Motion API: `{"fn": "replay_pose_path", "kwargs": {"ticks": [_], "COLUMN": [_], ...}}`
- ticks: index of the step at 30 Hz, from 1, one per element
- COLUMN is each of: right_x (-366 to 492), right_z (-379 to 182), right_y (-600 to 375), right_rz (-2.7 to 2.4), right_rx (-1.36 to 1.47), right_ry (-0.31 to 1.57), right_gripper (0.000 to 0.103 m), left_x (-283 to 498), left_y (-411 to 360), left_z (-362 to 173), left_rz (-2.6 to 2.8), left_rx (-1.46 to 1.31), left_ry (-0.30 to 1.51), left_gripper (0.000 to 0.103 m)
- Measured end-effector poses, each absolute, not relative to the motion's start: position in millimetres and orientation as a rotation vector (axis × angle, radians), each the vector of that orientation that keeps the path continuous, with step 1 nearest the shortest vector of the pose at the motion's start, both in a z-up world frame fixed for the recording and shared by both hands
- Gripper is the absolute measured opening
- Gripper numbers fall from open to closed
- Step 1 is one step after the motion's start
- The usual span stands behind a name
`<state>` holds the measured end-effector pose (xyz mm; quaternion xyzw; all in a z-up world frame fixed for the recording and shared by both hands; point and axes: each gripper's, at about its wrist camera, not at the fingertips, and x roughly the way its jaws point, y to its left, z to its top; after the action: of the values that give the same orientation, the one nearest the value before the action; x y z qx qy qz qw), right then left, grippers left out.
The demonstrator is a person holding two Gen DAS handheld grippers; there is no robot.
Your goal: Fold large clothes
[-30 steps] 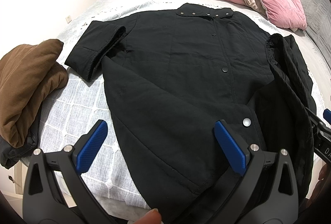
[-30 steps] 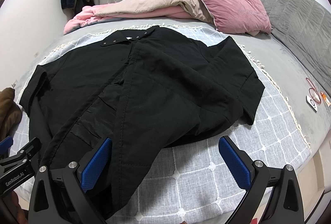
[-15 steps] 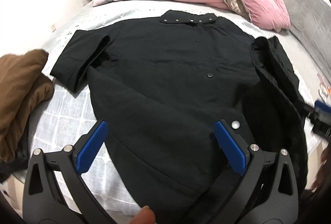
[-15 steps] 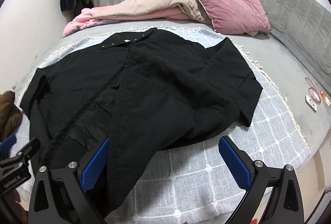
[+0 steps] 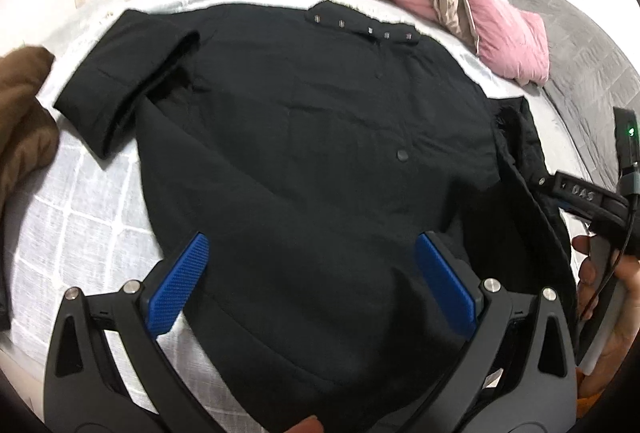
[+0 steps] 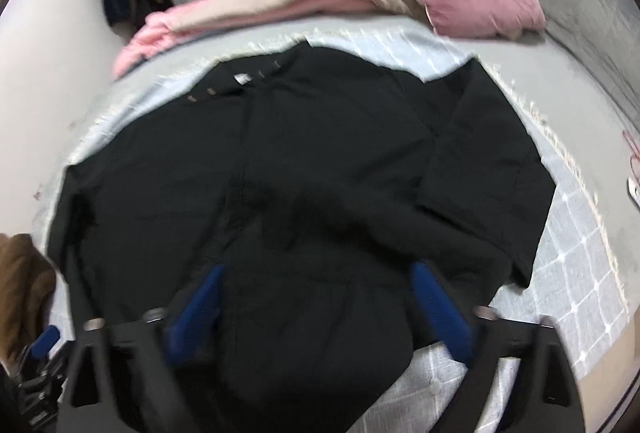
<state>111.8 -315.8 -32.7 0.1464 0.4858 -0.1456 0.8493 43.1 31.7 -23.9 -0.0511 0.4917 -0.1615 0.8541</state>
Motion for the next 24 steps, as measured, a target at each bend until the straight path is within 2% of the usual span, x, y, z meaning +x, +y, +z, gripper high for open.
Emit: {"fn": "replay_pose_path", "kwargs": {"ticks": [1,2,4,7,14,24], "right_x": [111.0,107.4,95.5,70.8,-14.4,-140.8], "right_z": [-37.4,-41.0,-39.5,-32.1,-24.5,-66.7], "right_y": [-318.1,-318.8,-319.2,-324.1,-351.9,-362.4], "right_rz": [-0.298,-0.304,-0.33,-0.348,-0.392,-0.361], "right_rx": [0.324,0.321,0.284,0.268,0.295,0.401], "right_ry": [1.037,1.037,1.011,0.97,0.905,0.963], "right_gripper": [0.049,0.046,0.028,0.015,0.012,0.014], "left_x": [42.4,41.3,39.4,37.5,23.7,6.8], "left_y": [30.0,28.4,27.0,28.3,28.2,47.5], "left_z": [-26.1,-27.1,-28.2,-29.2,-27.6,-25.6], "left_rz": [-0.345,-0.352,-0.366,-0.386,-0.397,-0.376], "left_rx": [-0.103,-0.101,-0.108,-0.127,-0.059,-0.03], "left_ry": [1.043,1.047,1.047,1.052,1.034,0.991], "left_gripper": [0.102,0.102,0.102,0.102,0.102,0.102]}}
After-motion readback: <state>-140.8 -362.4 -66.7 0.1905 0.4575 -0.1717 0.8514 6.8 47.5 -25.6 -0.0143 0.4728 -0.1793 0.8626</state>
